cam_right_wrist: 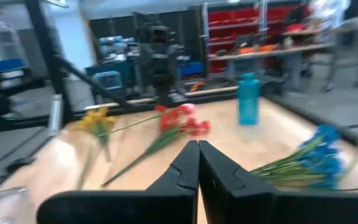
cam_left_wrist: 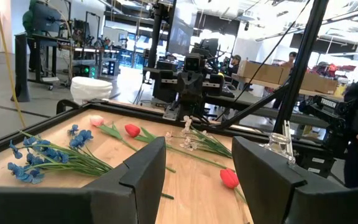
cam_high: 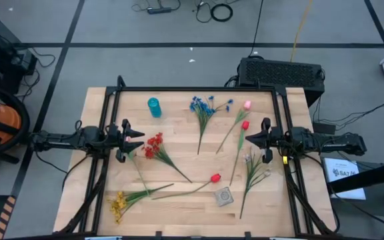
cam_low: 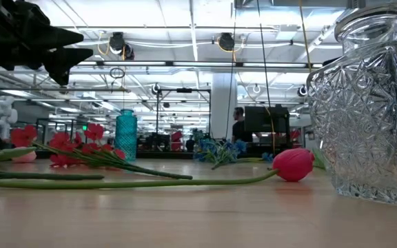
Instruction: Sort flowers into vase by color
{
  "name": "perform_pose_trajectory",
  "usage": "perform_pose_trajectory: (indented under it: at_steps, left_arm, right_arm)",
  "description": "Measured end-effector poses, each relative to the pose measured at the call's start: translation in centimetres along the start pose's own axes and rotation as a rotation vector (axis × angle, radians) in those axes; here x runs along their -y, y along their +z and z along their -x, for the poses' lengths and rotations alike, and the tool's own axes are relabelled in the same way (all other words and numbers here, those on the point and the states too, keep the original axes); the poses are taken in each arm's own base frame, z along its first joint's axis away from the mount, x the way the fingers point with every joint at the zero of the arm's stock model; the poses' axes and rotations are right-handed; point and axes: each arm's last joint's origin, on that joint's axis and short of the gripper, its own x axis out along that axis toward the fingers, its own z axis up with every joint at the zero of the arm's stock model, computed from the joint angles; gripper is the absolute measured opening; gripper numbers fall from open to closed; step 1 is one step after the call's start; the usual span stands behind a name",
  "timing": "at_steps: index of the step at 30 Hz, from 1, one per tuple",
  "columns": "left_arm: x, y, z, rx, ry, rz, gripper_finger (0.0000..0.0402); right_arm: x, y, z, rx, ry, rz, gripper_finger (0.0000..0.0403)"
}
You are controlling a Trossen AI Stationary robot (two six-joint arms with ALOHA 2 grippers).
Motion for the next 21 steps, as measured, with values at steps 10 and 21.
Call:
perform_pose_trajectory:
  at_steps: [10, 21]
  left_arm:
    - [0.0, 0.0, 0.0, 0.001, 0.0, 0.0, 0.0191]
    - [0.0, 0.0, 0.0, 0.001, -0.001, 0.0, 0.0191]
  right_arm:
    - [0.3, -0.3, -0.5, -0.065, -0.133, 0.024, 0.0]
    - [0.0, 4.6, -4.2, -0.167, -0.448, -0.199, 0.0]
